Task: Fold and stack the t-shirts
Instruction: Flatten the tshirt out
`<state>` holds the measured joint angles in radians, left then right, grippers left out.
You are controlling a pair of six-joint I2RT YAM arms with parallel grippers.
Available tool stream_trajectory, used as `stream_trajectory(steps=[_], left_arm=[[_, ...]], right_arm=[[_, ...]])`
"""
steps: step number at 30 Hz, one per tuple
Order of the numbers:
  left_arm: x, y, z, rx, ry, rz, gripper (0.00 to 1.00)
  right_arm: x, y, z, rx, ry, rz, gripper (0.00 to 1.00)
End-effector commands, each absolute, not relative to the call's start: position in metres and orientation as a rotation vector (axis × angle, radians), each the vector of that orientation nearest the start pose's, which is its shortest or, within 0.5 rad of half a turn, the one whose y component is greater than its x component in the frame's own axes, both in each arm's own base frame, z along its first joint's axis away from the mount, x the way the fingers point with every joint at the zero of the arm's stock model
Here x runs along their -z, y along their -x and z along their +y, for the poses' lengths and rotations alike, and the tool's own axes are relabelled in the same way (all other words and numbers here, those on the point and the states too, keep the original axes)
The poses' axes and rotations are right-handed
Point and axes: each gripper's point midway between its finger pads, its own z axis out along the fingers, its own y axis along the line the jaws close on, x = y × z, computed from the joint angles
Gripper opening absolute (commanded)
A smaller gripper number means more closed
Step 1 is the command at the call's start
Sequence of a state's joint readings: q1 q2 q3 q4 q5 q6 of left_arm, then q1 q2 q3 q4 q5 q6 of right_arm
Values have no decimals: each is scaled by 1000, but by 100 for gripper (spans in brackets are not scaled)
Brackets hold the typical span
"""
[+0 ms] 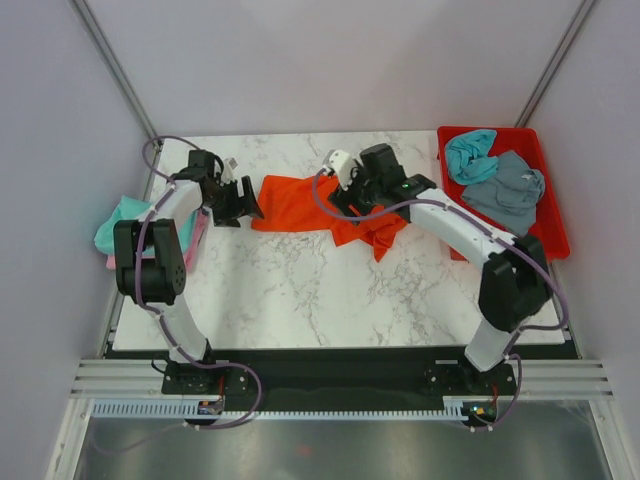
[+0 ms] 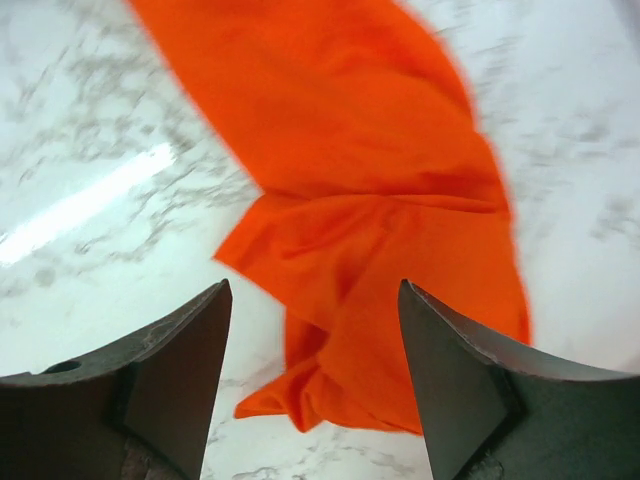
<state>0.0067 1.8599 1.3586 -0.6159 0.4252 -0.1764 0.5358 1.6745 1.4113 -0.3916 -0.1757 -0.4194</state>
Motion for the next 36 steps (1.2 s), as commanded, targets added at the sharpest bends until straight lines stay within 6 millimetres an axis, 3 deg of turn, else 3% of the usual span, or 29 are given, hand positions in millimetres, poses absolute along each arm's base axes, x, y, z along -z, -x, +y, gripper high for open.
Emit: stream_trajectory(steps=[1,2,5,11,15,20,26,36], left_arm=[[-98,-399,-81,586,23,2616,86],[-100,-397,-80,585,19,2612,86],[-102,-386,-77,557,11,2610,86],[-112,-376,-73,520,-3,2581,88],[-116,-376,-72,516,-5,2572,87],[-119,-377,-73,518,0,2562,88],[-118,-378,-73,521,6,2564,88],[-117,-375,-71,504,5,2567,89]], right_arm=[[-122,-376,279,-407,1376,2034,75],[-111,-371,279,-431,1398,2090,72],[-94,-385,303,-480,1415,2120,70],[-84,-403,319,-425,1479,2096,69],[-80,-393,316,-412,1524,2090,68],[-64,-362,309,-419,1581,2125,65],[-57,-341,293,-405,1582,2140,64],[-41,-355,292,-333,1566,2129,64]])
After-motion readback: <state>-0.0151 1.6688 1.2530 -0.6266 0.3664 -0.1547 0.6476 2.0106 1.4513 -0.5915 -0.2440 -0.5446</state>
